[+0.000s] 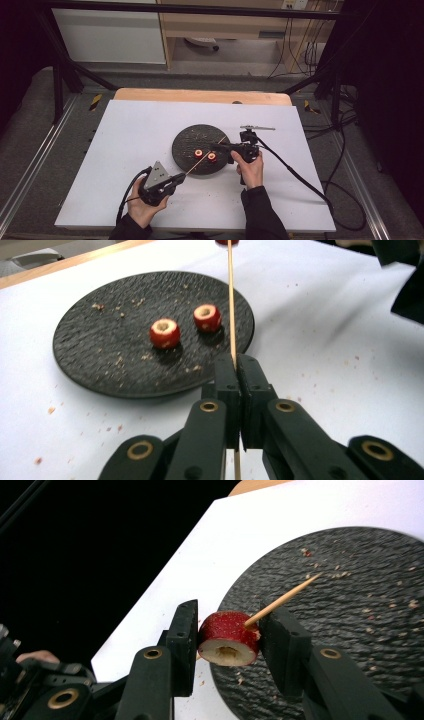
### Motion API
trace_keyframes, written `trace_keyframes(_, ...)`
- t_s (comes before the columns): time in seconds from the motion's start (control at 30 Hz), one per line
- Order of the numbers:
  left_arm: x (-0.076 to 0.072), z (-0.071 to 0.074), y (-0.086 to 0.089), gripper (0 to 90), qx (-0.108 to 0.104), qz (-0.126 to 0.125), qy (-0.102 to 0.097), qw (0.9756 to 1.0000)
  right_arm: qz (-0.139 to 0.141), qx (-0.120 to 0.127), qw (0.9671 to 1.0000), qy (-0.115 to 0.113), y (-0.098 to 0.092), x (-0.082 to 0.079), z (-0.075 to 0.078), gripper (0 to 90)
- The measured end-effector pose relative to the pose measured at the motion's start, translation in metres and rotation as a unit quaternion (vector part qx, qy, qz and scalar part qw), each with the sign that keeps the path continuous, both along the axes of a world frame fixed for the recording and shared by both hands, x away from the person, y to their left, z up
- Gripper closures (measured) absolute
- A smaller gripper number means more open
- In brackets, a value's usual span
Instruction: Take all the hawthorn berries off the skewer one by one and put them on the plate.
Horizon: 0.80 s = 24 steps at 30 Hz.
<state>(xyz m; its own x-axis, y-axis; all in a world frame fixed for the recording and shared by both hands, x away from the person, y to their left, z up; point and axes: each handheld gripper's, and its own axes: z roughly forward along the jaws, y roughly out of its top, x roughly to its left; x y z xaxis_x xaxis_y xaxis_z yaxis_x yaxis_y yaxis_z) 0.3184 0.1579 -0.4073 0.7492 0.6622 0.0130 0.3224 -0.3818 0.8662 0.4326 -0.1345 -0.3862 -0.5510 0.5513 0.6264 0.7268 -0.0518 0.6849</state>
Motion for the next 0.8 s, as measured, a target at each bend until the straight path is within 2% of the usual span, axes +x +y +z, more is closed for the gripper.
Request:
trace_keyframes(0.27,-0.005,-0.006,0.017,87.8,0.01,0.005,0.006,0.9999,-0.019,-0.011,0.9998,0.0,-0.005,0.012,0.0,61.4)
trace_keyframes(0.33,-0.005,-0.008,0.02,87.9,0.01,0.006,0.009,0.9999,-0.027,-0.014,0.9995,0.004,-0.007,0.016,0.001,61.4)
trace_keyframes(0.5,-0.005,-0.012,0.028,87.9,0.012,0.012,0.012,0.9998,-0.05,-0.025,0.9984,-0.002,-0.014,0.028,0.003,61.5)
trace_keyframes(0.63,-0.003,-0.011,0.04,87.8,0.003,0.029,0.014,0.9995,-0.07,-0.035,0.9969,-0.009,-0.021,0.035,0.007,61.5)
trace_keyframes(0.8,0.002,-0.008,0.055,87.9,-0.011,0.051,0.012,0.9985,-0.071,-0.048,0.9963,-0.013,-0.016,0.038,0.003,61.4)
